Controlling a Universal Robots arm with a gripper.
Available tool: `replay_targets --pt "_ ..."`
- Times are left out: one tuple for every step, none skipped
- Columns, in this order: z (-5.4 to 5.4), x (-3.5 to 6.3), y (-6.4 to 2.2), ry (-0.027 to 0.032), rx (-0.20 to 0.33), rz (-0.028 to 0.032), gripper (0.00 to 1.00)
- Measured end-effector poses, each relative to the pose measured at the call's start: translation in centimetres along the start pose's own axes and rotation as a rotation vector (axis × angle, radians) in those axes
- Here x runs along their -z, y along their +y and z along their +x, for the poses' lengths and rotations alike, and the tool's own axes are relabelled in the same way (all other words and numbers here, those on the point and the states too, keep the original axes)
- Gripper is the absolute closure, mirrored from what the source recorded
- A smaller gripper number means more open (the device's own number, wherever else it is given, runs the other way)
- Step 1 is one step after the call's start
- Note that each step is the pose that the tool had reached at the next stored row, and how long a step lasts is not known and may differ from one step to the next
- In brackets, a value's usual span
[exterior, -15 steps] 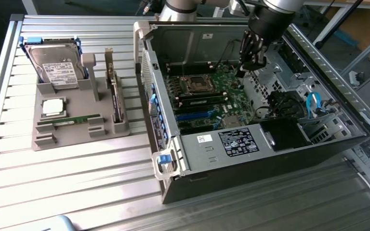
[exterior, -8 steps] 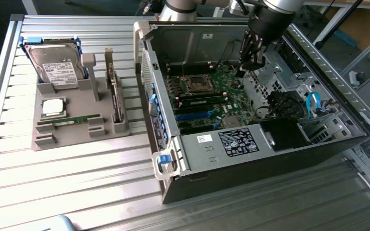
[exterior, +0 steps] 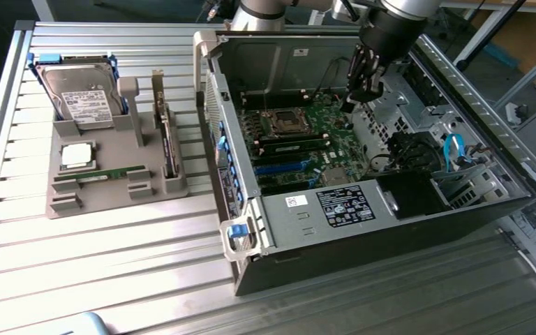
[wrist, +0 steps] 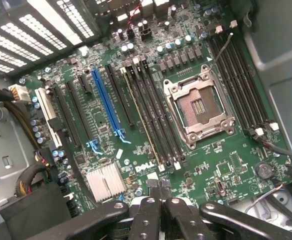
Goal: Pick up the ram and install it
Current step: 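Press down the ram until it locks into place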
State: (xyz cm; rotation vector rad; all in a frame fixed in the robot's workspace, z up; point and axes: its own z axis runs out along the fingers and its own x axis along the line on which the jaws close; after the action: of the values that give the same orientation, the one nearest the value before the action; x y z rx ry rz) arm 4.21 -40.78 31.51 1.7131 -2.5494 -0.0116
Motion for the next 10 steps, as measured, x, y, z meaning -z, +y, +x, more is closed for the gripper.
replay_targets --pt "0.00 0.00 0.00 -0.0001 -0.003 -0.0001 0.90" --pt "0.00 -0.01 0.00 -0.0002 -0.007 -0.0003 0.90" --pt "0.00 -0.02 0.00 -0.0005 -0.010 -0.0006 0.90" --pt "0.00 -0.04 0.00 -0.0007 -0.014 -0.0007 0.90" --pt "0.00 -0.04 0.00 -0.0008 -0.017 -0.0009 0.90" --pt "0.00 -0.05 0.00 -0.0009 -0.019 -0.0010 0.90" --pt "0.00 -0.06 0.00 -0.0010 -0.022 -0.0011 0.90" --pt "0.00 -0.07 0.00 -0.0011 -0.024 -0.0013 0.90" --pt "-0.01 -0.08 -0.01 -0.0012 -0.026 -0.0014 0.90" --pt "-0.01 -0.08 -0.01 -0.0013 -0.027 -0.0014 0.90"
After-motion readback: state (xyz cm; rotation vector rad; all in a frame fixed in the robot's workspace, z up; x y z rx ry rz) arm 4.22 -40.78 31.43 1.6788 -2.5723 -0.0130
